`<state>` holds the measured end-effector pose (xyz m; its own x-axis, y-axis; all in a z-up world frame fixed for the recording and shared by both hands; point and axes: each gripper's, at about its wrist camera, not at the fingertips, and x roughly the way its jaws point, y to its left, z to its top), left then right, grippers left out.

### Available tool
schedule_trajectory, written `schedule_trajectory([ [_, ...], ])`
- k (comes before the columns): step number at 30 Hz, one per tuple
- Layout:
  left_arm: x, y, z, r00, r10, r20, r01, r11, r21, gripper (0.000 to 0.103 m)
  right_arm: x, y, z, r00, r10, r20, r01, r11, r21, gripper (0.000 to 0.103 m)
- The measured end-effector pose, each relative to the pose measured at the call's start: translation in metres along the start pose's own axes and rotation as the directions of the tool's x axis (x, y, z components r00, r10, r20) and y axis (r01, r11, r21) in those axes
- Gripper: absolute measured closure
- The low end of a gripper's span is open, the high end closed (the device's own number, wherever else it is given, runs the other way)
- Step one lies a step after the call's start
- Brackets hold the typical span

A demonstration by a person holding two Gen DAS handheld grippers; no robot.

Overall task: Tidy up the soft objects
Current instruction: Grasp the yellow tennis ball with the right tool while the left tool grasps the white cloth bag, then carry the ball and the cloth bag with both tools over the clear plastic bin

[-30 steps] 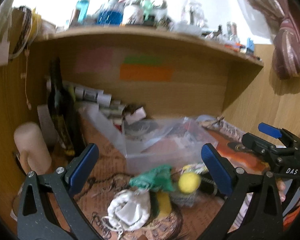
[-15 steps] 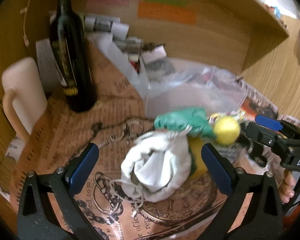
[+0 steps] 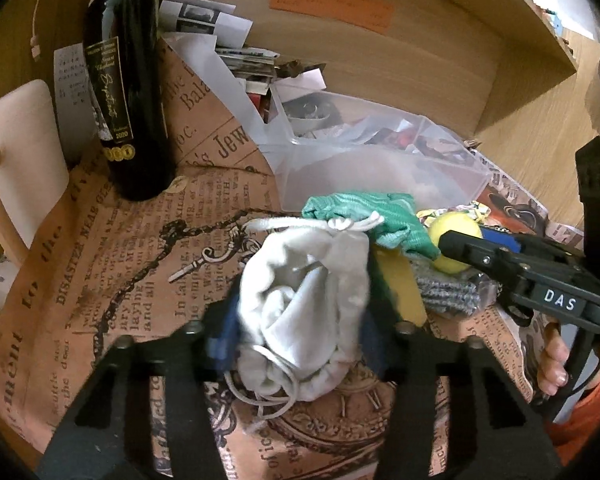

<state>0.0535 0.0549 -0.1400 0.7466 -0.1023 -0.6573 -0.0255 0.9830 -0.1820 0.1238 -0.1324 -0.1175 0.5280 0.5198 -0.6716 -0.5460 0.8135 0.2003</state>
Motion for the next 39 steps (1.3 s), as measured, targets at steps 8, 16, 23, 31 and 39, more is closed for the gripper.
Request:
schedule_trajectory([
  [8, -0.022, 0.011, 0.016, 0.998, 0.005, 0.064, -0.004, 1.0, -0.02, 0.073, -0.017, 0.001, 0.013, 0.997, 0.045, 0.06, -0.046, 0.999, 0.015, 0.065],
  [16, -0.049, 0.009, 0.039, 0.983, 0.053, 0.175, -0.057, 0.998, 0.013, 0.073, -0.05, 0.002, 0.033, 0.981, 0.021, 0.192, -0.023, 1.0, 0.01, 0.065],
  [23, -0.055, 0.004, 0.072, 0.966, 0.042, 0.255, -0.049, 0.999, 0.022, 0.073, -0.058, -0.009, 0.048, 0.97, -0.022, 0.243, 0.018, 1.0, 0.019, 0.065],
  [31, -0.022, -0.01, 0.111, 0.965, 0.006, 0.264, -0.018, 0.999, 0.042, 0.073, -0.058, -0.027, 0.072, 0.95, -0.106, 0.295, 0.107, 0.994, 0.015, 0.065],
  [39, 0.03, -0.021, 0.138, 0.985, -0.02, 0.173, 0.013, 0.999, 0.043, 0.073, -0.027, -0.048, 0.09, 0.961, -0.152, 0.23, 0.156, 0.988, 0.002, 0.065],
])
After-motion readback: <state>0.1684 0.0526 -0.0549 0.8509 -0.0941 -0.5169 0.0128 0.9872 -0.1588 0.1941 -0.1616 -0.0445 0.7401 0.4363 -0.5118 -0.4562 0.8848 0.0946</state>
